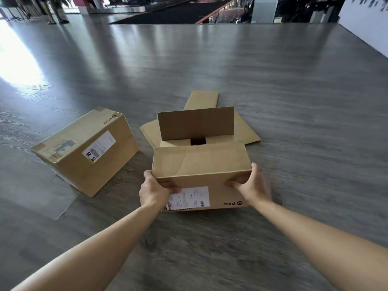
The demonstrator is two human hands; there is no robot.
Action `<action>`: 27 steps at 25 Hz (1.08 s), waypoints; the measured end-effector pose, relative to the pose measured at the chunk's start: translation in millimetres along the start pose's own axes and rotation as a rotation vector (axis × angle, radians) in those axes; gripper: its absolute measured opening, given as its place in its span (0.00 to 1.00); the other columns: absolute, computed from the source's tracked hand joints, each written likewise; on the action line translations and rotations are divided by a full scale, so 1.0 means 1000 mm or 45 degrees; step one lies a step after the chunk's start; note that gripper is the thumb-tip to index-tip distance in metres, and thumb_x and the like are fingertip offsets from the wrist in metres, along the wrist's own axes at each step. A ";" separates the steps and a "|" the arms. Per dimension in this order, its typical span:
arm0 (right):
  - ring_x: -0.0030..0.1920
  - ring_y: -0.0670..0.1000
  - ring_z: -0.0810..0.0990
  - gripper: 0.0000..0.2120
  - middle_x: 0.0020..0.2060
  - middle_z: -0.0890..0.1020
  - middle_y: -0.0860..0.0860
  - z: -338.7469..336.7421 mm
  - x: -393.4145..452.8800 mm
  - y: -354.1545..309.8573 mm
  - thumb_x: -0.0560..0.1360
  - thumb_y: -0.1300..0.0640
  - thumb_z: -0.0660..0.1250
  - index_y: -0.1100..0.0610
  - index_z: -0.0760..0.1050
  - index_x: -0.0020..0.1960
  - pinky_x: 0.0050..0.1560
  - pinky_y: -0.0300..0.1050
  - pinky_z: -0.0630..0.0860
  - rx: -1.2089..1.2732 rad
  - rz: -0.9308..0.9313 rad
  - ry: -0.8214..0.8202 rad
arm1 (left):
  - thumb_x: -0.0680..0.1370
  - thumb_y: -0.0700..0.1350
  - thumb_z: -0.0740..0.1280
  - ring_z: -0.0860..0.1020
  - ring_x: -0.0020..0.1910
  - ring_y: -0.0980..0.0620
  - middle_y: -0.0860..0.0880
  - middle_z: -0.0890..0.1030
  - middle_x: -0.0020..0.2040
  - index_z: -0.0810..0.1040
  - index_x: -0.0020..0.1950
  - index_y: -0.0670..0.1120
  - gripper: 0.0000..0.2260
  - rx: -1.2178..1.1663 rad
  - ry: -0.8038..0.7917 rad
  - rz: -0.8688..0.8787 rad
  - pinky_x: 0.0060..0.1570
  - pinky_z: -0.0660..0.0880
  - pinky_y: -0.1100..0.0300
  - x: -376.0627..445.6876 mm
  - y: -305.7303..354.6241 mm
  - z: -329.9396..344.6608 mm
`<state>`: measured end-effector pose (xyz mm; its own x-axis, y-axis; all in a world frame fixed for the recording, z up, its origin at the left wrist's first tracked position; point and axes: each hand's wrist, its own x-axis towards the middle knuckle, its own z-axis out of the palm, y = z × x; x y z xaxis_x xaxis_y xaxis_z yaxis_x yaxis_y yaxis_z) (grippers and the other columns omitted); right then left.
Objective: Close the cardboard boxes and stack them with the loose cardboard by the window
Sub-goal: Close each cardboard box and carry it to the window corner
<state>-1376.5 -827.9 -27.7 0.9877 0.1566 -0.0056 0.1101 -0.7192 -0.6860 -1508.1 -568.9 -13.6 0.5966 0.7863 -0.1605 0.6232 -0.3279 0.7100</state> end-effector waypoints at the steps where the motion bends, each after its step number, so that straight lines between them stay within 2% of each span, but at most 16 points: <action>1: 0.60 0.56 0.77 0.45 0.60 0.78 0.54 0.004 -0.001 0.007 0.60 0.37 0.81 0.55 0.67 0.69 0.57 0.52 0.75 -0.034 0.006 -0.037 | 0.60 0.52 0.85 0.78 0.49 0.45 0.53 0.76 0.43 0.66 0.58 0.50 0.36 0.039 -0.032 -0.033 0.45 0.73 0.55 0.000 -0.007 0.004; 5: 0.59 0.52 0.76 0.40 0.59 0.77 0.50 0.010 -0.003 0.030 0.61 0.37 0.79 0.53 0.69 0.66 0.54 0.47 0.74 -0.101 0.004 -0.192 | 0.62 0.55 0.83 0.79 0.58 0.43 0.46 0.81 0.56 0.69 0.65 0.47 0.38 0.190 -0.136 -0.039 0.52 0.74 0.53 -0.003 -0.031 0.013; 8: 0.58 0.51 0.76 0.40 0.59 0.77 0.49 0.011 -0.003 0.032 0.61 0.37 0.80 0.52 0.69 0.66 0.51 0.45 0.72 -0.101 0.007 -0.172 | 0.62 0.58 0.83 0.78 0.59 0.43 0.46 0.80 0.58 0.69 0.67 0.47 0.41 0.166 -0.156 -0.013 0.53 0.75 0.52 -0.001 -0.034 0.010; 13: 0.60 0.52 0.77 0.46 0.62 0.78 0.51 -0.005 0.008 0.021 0.58 0.36 0.81 0.55 0.69 0.68 0.57 0.49 0.76 -0.003 0.032 -0.297 | 0.61 0.62 0.82 0.76 0.59 0.47 0.47 0.78 0.61 0.66 0.70 0.45 0.46 0.163 -0.255 0.025 0.54 0.74 0.55 0.005 -0.019 -0.002; 16: 0.57 0.49 0.77 0.49 0.63 0.78 0.51 -0.019 0.014 0.009 0.57 0.33 0.80 0.55 0.68 0.70 0.52 0.43 0.74 0.054 0.020 -0.302 | 0.60 0.65 0.81 0.74 0.56 0.52 0.51 0.75 0.61 0.66 0.72 0.45 0.48 0.088 -0.233 0.075 0.55 0.73 0.57 0.004 -0.003 -0.010; 18: 0.53 0.47 0.74 0.50 0.64 0.78 0.50 -0.027 0.016 -0.001 0.58 0.30 0.77 0.55 0.68 0.71 0.49 0.41 0.71 0.074 0.020 -0.295 | 0.61 0.67 0.80 0.75 0.58 0.51 0.50 0.75 0.62 0.66 0.72 0.45 0.48 0.017 -0.187 0.076 0.59 0.75 0.54 0.003 0.005 -0.013; 21: 0.56 0.48 0.74 0.53 0.63 0.77 0.52 -0.035 0.018 -0.012 0.56 0.27 0.73 0.58 0.67 0.71 0.55 0.45 0.75 0.186 0.055 -0.311 | 0.65 0.69 0.76 0.77 0.56 0.51 0.50 0.77 0.59 0.68 0.70 0.46 0.44 -0.123 -0.150 0.053 0.57 0.76 0.55 0.001 0.019 -0.021; 23: 0.56 0.52 0.77 0.48 0.57 0.79 0.51 -0.043 0.019 -0.017 0.59 0.24 0.70 0.58 0.72 0.66 0.58 0.50 0.77 0.250 0.064 -0.299 | 0.70 0.72 0.68 0.77 0.53 0.50 0.50 0.78 0.56 0.71 0.67 0.46 0.37 -0.193 -0.095 0.056 0.54 0.75 0.54 0.000 0.027 -0.029; 25: 0.44 0.52 0.78 0.39 0.40 0.79 0.50 -0.054 0.019 -0.023 0.65 0.22 0.60 0.58 0.77 0.51 0.49 0.51 0.77 0.308 0.033 -0.264 | 0.76 0.72 0.59 0.77 0.50 0.49 0.49 0.79 0.50 0.77 0.57 0.45 0.30 -0.251 0.021 0.078 0.49 0.71 0.52 0.002 0.032 -0.038; 26: 0.39 0.52 0.77 0.41 0.34 0.77 0.50 -0.061 0.020 -0.026 0.68 0.21 0.56 0.60 0.78 0.46 0.46 0.52 0.76 0.358 0.009 -0.260 | 0.78 0.71 0.55 0.78 0.48 0.47 0.48 0.80 0.47 0.79 0.52 0.44 0.31 -0.256 0.069 0.095 0.48 0.70 0.51 0.002 0.034 -0.044; 27: 0.38 0.53 0.78 0.44 0.31 0.78 0.52 -0.069 0.020 -0.029 0.70 0.21 0.53 0.63 0.79 0.44 0.48 0.54 0.77 0.411 -0.009 -0.275 | 0.80 0.70 0.53 0.78 0.48 0.45 0.47 0.81 0.44 0.81 0.49 0.43 0.32 -0.242 0.082 0.113 0.48 0.71 0.50 0.003 0.034 -0.051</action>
<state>-1352.2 -850.4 42.2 0.9369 0.3246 -0.1296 0.0421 -0.4730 -0.8801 -1510.4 -551.3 45.1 0.6078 0.7924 -0.0518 0.4596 -0.2978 0.8367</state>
